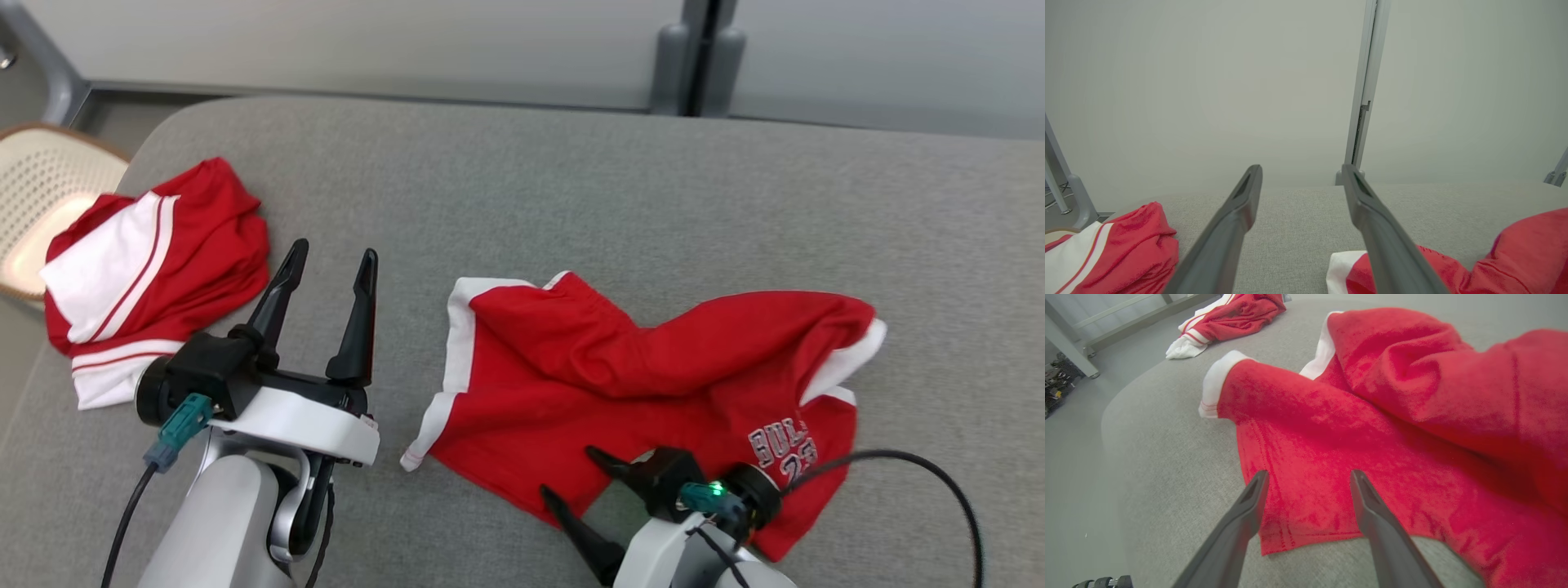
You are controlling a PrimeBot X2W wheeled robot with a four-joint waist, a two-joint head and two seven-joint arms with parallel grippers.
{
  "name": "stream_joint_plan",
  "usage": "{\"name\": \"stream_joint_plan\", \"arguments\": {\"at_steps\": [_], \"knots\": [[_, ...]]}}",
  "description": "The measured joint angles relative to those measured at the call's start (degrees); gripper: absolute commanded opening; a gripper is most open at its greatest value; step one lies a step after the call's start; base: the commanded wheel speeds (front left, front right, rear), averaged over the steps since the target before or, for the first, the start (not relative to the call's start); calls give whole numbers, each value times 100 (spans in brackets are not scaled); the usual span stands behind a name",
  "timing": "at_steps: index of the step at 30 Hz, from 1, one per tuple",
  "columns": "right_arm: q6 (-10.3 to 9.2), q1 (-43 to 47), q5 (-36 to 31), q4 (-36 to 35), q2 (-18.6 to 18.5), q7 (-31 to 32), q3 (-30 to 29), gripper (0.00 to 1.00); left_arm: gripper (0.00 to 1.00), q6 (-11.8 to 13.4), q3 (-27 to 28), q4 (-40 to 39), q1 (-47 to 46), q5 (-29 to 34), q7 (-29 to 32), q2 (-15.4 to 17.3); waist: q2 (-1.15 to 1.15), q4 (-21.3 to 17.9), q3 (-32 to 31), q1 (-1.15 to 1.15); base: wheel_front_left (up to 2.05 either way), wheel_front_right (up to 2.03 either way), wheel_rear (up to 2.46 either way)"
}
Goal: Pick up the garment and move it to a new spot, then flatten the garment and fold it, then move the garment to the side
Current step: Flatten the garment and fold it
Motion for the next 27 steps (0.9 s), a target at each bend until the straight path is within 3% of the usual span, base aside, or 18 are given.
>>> {"name": "stream_joint_plan", "arguments": {"at_steps": [5,6,7,8,9,18,23,27], "knots": [[0,-395,316,412,-85,219,749,100,100,-56,43,193,-134,9,-69,-81,0,241,294,0,0,0,0],[0,-469,339,439,-121,246,872,94,100,-65,62,219,-143,12,-74,-85,0,259,334,0,0,0,0],[0,-560,364,506,-155,309,956,47,100,-66,78,234,-162,24,-75,-89,0,264,365,0,0,0,0],[1,-636,398,560,-177,366,1016,29,100,-70,104,242,-178,23,-82,-97,0,256,383,0,0,0,0],[2,-698,423,602,-185,403,1051,0,100,-73,122,252,-192,30,-85,-97,0,236,393,0,0,0,0],[7,-798,559,510,-324,147,475,0,100,-118,301,220,-214,109,-109,-129,0,-57,428,0,0,0,0],[7,-590,586,169,-567,197,-259,0,100,-82,372,193,-213,199,-109,-135,0,-274,392,0,0,0,0],[5,-231,453,-252,-857,348,-1274,0,100,-67,407,147,-201,249,-109,-141,0,-473,373,0,0,0,0]]}}
